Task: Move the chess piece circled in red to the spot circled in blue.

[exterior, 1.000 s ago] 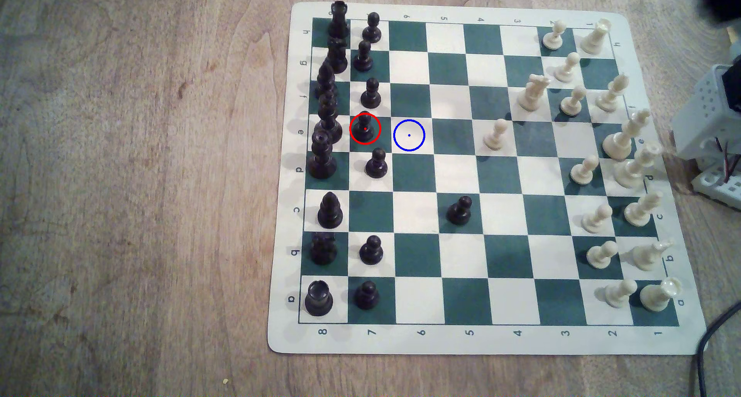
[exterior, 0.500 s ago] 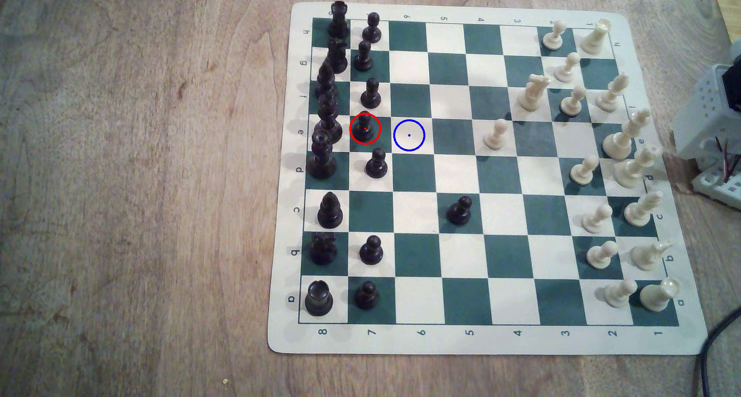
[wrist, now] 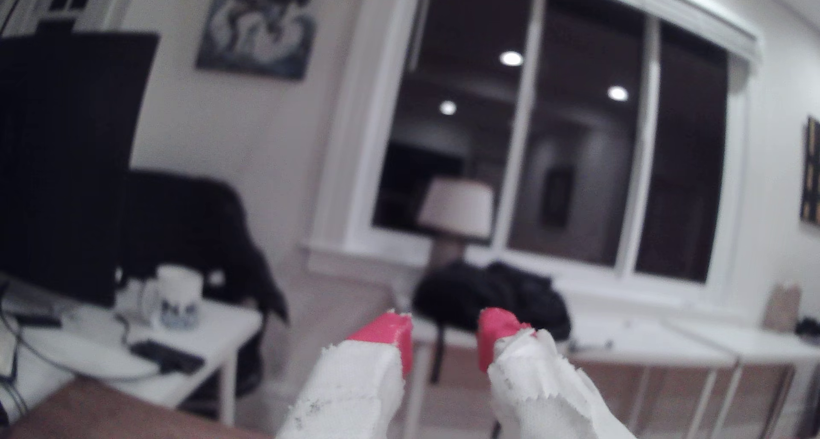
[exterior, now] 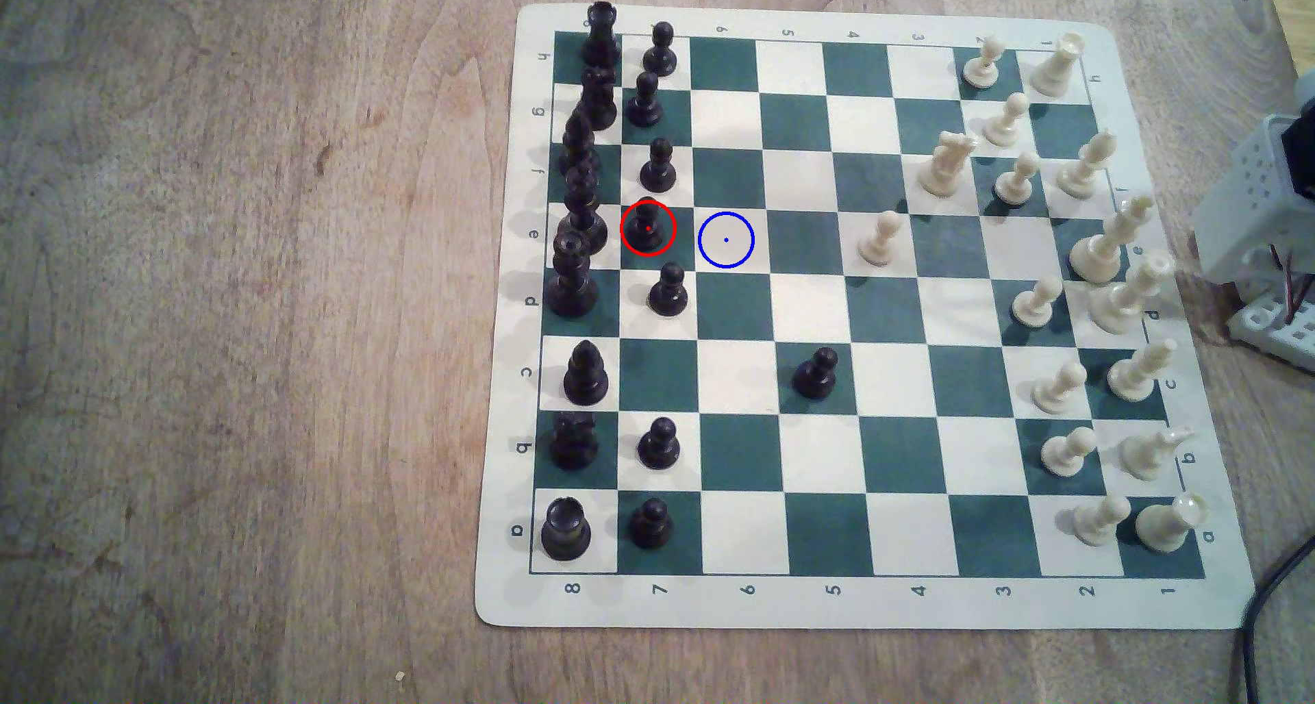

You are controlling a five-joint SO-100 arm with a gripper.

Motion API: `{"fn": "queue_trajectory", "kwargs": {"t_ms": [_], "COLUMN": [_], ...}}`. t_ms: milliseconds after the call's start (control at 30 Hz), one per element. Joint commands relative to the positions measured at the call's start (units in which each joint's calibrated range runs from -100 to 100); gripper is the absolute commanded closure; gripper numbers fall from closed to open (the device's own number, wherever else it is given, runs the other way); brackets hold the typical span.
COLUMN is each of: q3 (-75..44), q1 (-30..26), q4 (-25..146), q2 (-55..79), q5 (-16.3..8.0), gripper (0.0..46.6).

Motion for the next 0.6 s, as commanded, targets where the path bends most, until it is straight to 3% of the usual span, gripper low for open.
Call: {"fn": "queue_trajectory", "kwargs": {"t_ms": [0, 67, 367, 567], "q3": [-7.84, -11.73, -30.86, -45.28], "q1": [-0.92, -1.0, -0.84, -1.23], "q4": [-1.13, 2.15, 26.23, 38.19], "q2": [8.07, 13.59, 31.67, 45.84], "q5": [0.05, 0.24, -6.84, -9.43], "gripper": [37.1, 38.1, 37.8, 37.0]}}
